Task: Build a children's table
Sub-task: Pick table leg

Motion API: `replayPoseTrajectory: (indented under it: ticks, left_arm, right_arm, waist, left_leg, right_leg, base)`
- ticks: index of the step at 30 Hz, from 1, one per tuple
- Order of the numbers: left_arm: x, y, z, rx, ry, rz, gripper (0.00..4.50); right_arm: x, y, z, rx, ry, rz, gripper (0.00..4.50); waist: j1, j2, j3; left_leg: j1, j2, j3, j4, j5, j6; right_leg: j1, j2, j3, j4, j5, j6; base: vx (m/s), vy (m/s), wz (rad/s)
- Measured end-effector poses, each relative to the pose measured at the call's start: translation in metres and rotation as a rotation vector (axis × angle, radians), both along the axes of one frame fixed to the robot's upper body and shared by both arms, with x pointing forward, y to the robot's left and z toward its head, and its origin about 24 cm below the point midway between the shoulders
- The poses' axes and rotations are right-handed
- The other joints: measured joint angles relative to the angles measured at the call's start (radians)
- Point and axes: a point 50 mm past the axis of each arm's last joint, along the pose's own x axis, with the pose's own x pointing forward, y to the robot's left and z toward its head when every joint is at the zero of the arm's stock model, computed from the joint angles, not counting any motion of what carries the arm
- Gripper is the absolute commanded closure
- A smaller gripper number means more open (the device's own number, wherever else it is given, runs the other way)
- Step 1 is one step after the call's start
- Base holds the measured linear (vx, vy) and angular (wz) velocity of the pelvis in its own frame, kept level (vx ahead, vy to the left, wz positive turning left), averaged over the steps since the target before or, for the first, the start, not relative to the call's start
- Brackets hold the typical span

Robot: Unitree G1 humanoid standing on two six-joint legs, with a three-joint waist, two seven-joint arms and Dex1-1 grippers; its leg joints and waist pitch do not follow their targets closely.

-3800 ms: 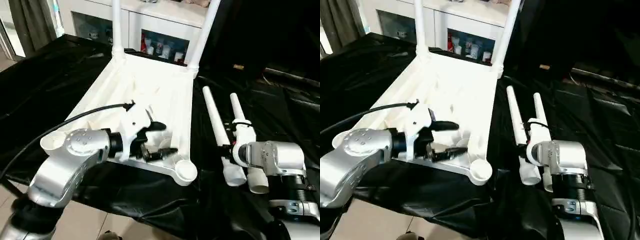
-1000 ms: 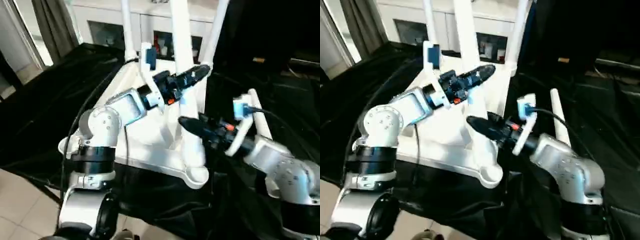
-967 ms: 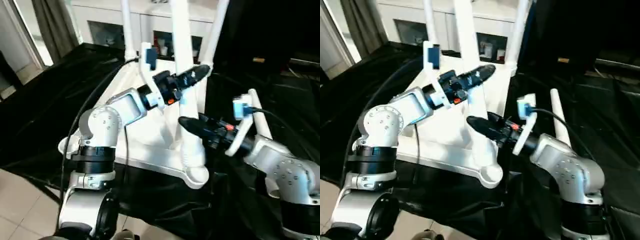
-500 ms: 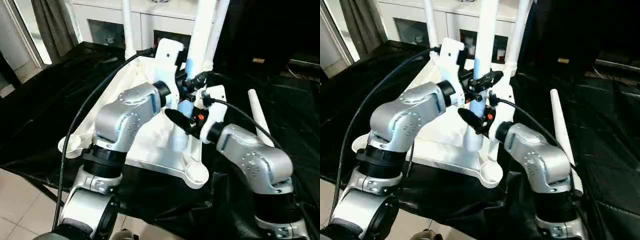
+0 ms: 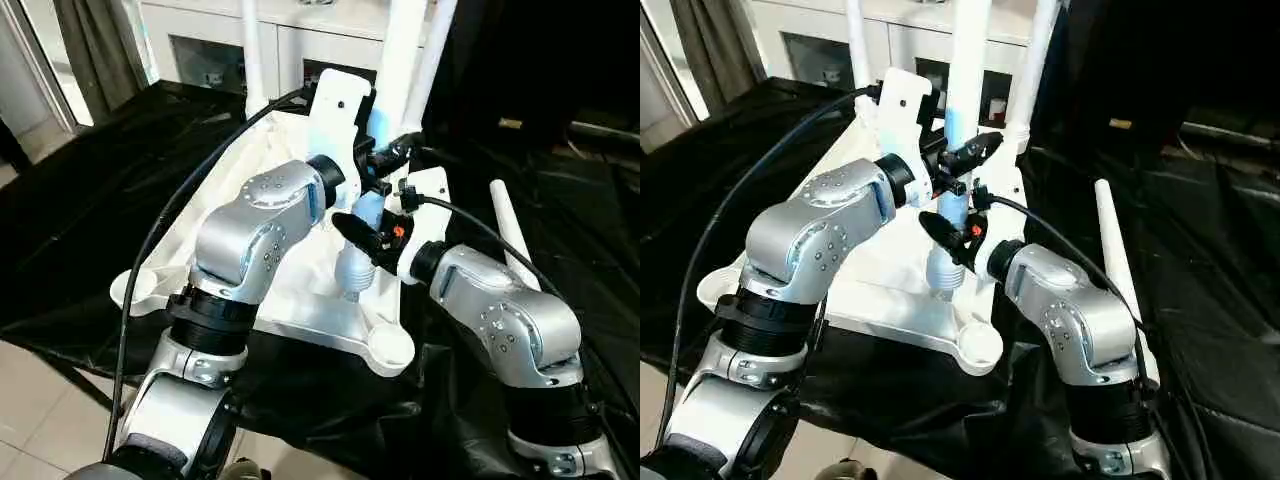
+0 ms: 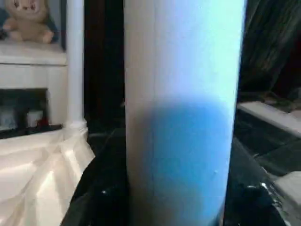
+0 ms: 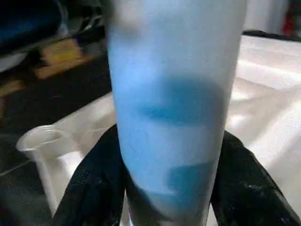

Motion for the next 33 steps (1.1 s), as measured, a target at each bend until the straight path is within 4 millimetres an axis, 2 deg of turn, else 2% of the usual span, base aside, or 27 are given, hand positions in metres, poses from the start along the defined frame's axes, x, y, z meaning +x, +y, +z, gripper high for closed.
replayPoseTrajectory:
  ticks: [1,3,5,9,12,15,17,19,26,33]
  left_arm:
    - [0.000,0.004,0.003,-0.039,0.008,-0.022,1.99]
    - [-0.002,0.015,0.011,-0.142,0.016,-0.081,1.64]
    - [-0.003,0.022,0.014,-0.181,0.015,-0.135,1.59]
    - [-0.017,0.034,0.012,-0.208,-0.003,-0.409,1.52]
    - [-0.024,0.033,0.007,-0.222,0.025,-0.535,1.52]
    - [-0.027,0.029,0.008,-0.215,0.037,-0.588,1.52]
    - [-0.028,0.024,0.008,-0.202,0.041,-0.613,1.88]
    - [-0.026,0.020,0.007,-0.206,0.045,-0.615,1.88]
    - [-0.022,0.013,0.008,-0.255,0.077,-0.632,2.59]
    - [-0.020,0.015,0.006,-0.291,0.105,-0.635,2.68]
  right_arm:
    - [-0.001,-0.001,0.001,0.012,-0.002,0.022,2.59]
    - [-0.002,-0.009,0.002,0.034,-0.001,0.078,2.61]
    - [-0.005,-0.013,0.004,0.073,-0.004,0.147,2.61]
    - [-0.024,-0.025,0.012,0.167,0.004,0.364,2.62]
    - [-0.033,-0.036,0.018,0.146,0.014,0.485,2.62]
    - [-0.037,-0.037,0.019,0.140,0.016,0.534,2.62]
    - [-0.039,-0.038,0.015,0.135,0.035,0.545,2.62]
    - [-0.040,-0.038,0.014,0.126,0.051,0.551,2.62]
    - [-0.040,-0.042,0.014,0.121,0.059,0.546,2.63]
    - [-0.040,-0.042,0.015,0.120,0.054,0.542,2.63]
  waist:
    - [-0.001,0.000,0.000]
    - [0.000,-0.001,0.000]
    - [0.001,-0.001,0.000]
    - [0.007,0.000,-0.001]
    - [0.013,0.000,-0.001]
    - [0.015,0.000,-0.001]
    - [0.016,0.002,-0.001]
    - [0.015,0.002,-0.001]
    - [0.015,0.004,-0.002]
    - [0.016,0.004,-0.002]
  left_leg:
    - [0.000,0.000,0.000,0.000,0.000,0.000]
    - [0.000,0.000,0.000,0.001,0.000,0.001]
    - [0.000,0.000,0.000,0.002,-0.001,0.001]
    - [0.000,0.000,0.000,0.002,-0.001,0.001]
    - [0.000,0.000,0.000,0.004,-0.001,0.001]
    - [0.003,0.001,0.000,0.004,0.000,0.001]
    - [0.003,0.001,0.000,0.005,0.001,0.001]
    - [0.002,0.001,0.000,0.006,0.001,0.001]
    - [0.002,0.001,0.000,0.007,0.001,0.001]
    - [0.002,0.001,0.000,0.007,0.001,0.001]
  right_leg:
    - [0.000,0.000,0.000,0.000,0.000,0.000]
    - [0.000,0.000,0.000,0.000,0.000,-0.001]
    - [0.000,0.000,0.000,0.001,0.000,-0.001]
    - [0.000,0.000,0.000,0.001,0.000,-0.001]
    - [0.001,0.000,0.000,0.002,0.001,-0.002]
    - [0.003,0.000,0.000,0.003,0.001,-0.002]
    - [0.004,0.000,0.000,0.003,0.002,-0.001]
    - [0.004,-0.001,0.000,0.003,0.003,0.000]
    - [0.004,0.000,0.000,0.003,0.004,-0.002]
    - [0.004,0.000,0.000,0.002,0.005,-0.002]
  base:
    - [0.000,0.000,0.00]
    - [0.000,0.000,0.00]
    - [0.000,0.000,0.00]
    - [0.000,0.000,0.00]
    - [0.000,0.000,0.00]
    - [0.000,0.000,0.00]
    - [0.000,0.000,0.00]
    - [0.000,0.000,0.00]
    - [0.000,0.000,0.00]
    - [0.000,0.000,0.00]
